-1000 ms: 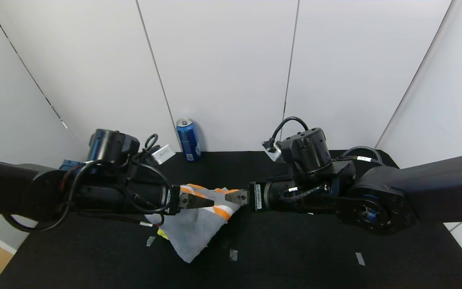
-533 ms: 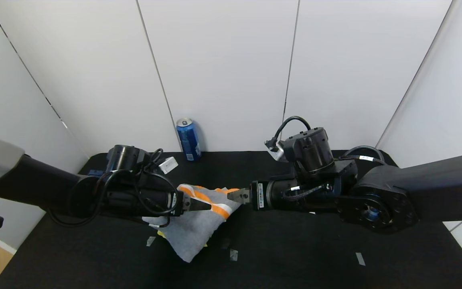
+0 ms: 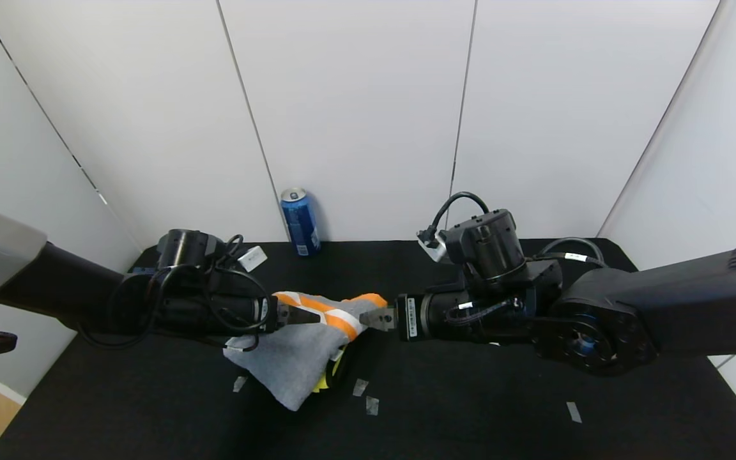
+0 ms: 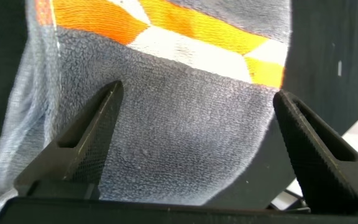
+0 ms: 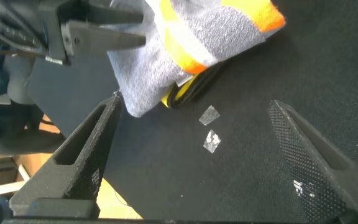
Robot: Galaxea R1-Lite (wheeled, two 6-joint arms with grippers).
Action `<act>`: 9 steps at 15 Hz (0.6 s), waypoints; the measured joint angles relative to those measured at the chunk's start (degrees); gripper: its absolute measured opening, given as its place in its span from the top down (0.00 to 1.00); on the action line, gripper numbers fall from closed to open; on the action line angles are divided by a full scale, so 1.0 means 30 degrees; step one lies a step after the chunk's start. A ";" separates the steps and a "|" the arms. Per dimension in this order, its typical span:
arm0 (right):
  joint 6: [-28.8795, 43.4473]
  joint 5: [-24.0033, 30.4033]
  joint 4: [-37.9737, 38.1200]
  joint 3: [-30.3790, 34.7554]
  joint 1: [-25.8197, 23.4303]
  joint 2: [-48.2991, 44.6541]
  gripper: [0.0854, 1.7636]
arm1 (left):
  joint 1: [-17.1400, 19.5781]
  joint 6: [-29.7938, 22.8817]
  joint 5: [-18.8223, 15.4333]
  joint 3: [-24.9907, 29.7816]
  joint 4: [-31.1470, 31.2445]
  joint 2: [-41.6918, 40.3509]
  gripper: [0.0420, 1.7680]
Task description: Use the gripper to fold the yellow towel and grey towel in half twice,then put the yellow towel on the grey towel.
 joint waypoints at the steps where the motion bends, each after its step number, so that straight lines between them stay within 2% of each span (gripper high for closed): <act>1: -0.0004 0.0008 0.0000 0.0000 0.0020 0.0057 0.04 | 0.0089 0.0000 0.0008 -0.0069 0.0000 0.0102 0.04; 9: 0.0557 0.0000 -0.0410 0.0122 0.0195 0.0028 0.04 | 0.0561 -0.0102 0.0016 -0.0228 0.0110 0.0183 0.04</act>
